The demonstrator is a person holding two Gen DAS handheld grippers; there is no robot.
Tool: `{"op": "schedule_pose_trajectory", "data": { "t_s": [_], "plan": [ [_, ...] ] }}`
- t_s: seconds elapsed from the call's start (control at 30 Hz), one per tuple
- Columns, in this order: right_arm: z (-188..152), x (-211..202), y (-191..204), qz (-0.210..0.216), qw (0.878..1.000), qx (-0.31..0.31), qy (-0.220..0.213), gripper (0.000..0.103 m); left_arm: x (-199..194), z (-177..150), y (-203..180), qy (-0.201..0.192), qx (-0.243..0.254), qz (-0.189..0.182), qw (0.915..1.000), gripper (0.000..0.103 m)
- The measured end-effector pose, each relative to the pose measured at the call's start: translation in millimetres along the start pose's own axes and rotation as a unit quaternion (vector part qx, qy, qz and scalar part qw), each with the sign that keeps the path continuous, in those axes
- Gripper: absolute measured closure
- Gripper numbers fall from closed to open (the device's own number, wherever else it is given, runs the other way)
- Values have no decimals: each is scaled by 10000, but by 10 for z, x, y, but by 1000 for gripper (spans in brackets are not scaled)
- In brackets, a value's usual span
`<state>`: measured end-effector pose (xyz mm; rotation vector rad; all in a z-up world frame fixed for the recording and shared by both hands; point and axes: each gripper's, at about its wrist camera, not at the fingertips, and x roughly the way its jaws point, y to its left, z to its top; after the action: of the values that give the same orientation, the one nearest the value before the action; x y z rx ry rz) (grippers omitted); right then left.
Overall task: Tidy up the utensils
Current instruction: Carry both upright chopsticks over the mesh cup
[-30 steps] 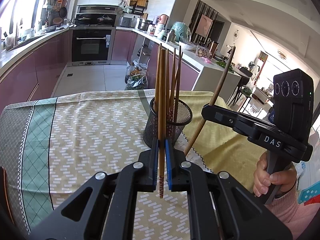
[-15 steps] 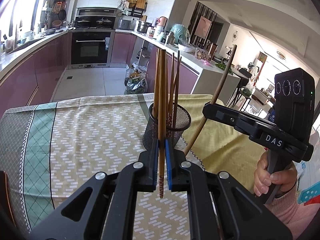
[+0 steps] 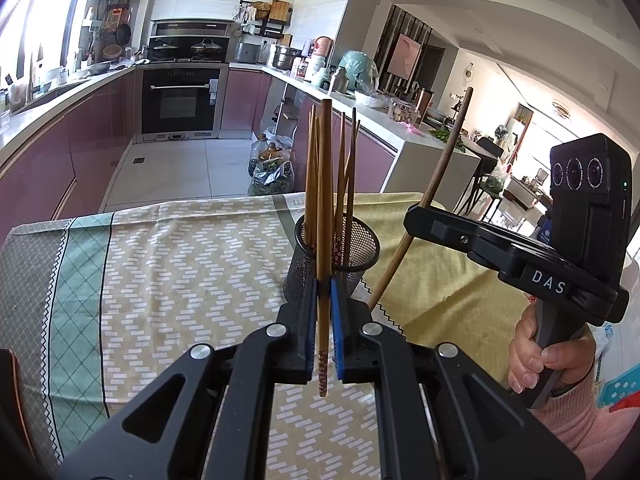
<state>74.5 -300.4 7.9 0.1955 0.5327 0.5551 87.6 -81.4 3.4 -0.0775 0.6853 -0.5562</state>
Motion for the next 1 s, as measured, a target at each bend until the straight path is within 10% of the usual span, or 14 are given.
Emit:
{"op": "schedule_pose_trajectory", "data": {
  "t_s": [1.0],
  "plan": [
    [187,-57,5,-76,9997,-129,-169,97,-83,241,-72,-261,110,-41,9996,96]
  ]
}}
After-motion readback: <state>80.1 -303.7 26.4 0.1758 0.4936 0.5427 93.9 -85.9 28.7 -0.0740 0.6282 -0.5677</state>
